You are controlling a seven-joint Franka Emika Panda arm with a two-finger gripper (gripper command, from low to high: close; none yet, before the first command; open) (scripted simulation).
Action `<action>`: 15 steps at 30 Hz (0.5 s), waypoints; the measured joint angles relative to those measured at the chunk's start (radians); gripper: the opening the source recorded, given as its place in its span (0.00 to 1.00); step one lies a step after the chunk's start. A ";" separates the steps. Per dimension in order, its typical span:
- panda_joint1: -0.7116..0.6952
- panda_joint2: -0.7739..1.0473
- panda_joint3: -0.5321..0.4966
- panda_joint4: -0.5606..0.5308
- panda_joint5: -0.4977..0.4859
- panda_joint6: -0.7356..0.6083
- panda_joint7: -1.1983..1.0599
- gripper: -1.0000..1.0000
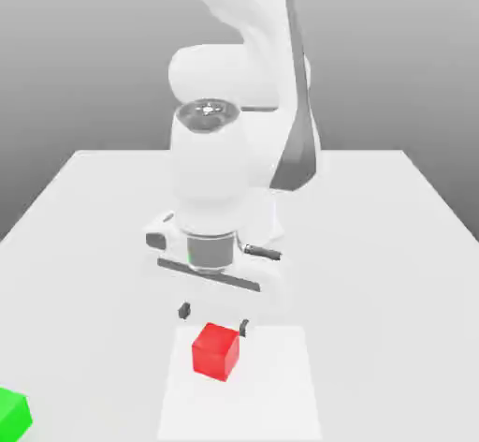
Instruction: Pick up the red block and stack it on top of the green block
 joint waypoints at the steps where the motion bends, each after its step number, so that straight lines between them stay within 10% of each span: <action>1: -0.005 0.032 0.006 0.004 0.003 0.028 -0.002 0.50; 2: -0.011 0.064 0.014 0.008 0.010 0.055 -0.006 0.50; 3: -0.017 0.092 0.021 0.011 0.016 0.078 -0.010 0.00; 15: -0.016 -0.040 0.013 -0.007 -0.012 -0.033 0.009 0.00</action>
